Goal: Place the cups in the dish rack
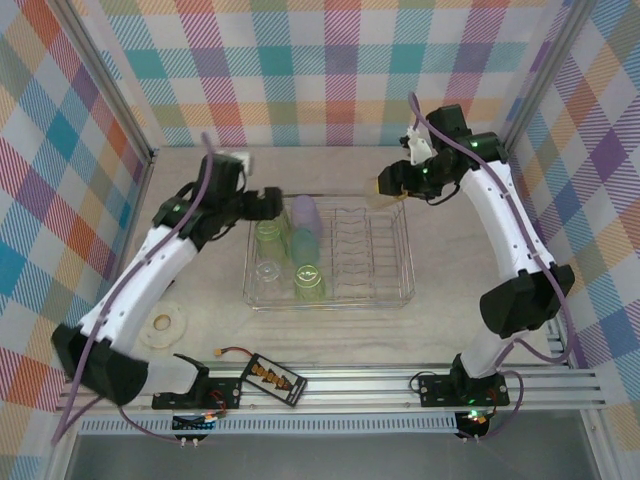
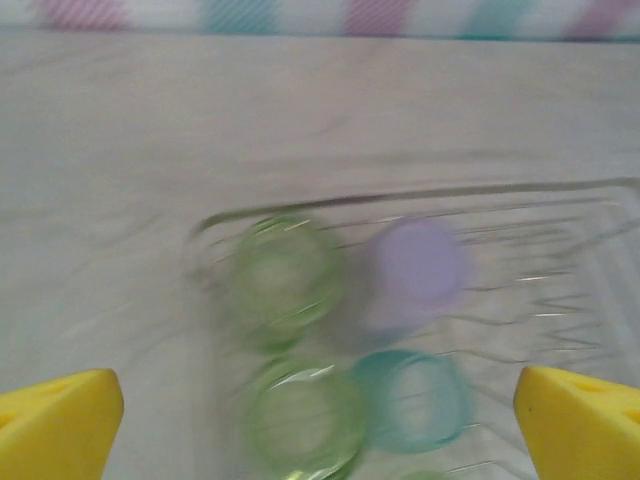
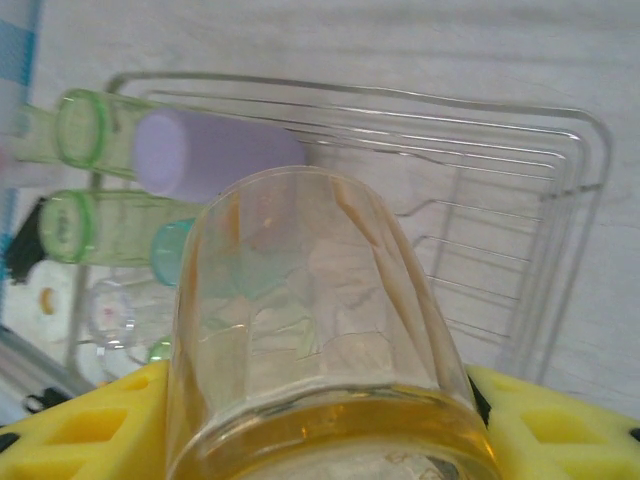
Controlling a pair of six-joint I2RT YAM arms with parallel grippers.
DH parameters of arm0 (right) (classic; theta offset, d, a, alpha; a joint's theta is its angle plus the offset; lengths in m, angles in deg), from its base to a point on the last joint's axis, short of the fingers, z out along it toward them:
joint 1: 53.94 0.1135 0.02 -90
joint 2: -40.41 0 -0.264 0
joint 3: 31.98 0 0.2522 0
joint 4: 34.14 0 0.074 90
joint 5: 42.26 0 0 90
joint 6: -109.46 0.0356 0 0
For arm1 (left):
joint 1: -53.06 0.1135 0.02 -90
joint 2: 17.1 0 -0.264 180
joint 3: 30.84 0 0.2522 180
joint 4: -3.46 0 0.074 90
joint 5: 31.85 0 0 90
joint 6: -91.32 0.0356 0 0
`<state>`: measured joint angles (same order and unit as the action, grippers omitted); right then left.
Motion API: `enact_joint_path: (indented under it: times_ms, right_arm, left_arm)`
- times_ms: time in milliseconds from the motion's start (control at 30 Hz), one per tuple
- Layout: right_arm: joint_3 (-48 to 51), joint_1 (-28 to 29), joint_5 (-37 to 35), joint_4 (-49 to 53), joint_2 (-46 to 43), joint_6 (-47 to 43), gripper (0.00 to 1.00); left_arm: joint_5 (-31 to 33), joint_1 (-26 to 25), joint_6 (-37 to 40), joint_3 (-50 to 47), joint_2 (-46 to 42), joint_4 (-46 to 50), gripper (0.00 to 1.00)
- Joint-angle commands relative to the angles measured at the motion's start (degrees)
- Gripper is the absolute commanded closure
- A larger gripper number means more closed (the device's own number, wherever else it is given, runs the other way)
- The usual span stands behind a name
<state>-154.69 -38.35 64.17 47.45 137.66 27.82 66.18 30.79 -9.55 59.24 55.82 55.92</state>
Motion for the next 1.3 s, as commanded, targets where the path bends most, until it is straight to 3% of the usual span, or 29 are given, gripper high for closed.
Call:
enact_joint_path:
  times_ms: [0,133,233,500,900,1267]
  right_arm:
    - [-0.1,1.5,-6.5,2.3,1.4,-3.8,0.82]
    - [-1.6,4.5,-13.9,3.3,5.5,-5.4,0.83]
    - [-2.5,6.3,-17.1,3.7,8.6,-6.2,0.84]
    - [-0.9,6.9,-26.2,3.2,12.2,-8.3,0.80]
    - [1.1,7.9,-30.0,-2.0,16.9,-12.4,0.79]
    - [0.9,10.3,-32.1,-2.7,20.6,-13.5,0.67]
  left_arm:
    - [10.1,7.6,-6.6,-7.3,-8.6,-1.8,0.00]
    - [7.8,16.8,-13.3,-15.5,-17.3,0.0,0.00]
    - [7.2,19.4,-15.0,-20.6,-22.8,-0.3,0.00]
    - [5.5,20.9,-14.9,-25.8,-26.8,-0.7,0.00]
    - [3.2,21.4,-14.1,-24.6,-23.1,-2.8,0.00]
    - [3.6,22.1,-13.4,-25.6,-22.4,-1.8,0.00]
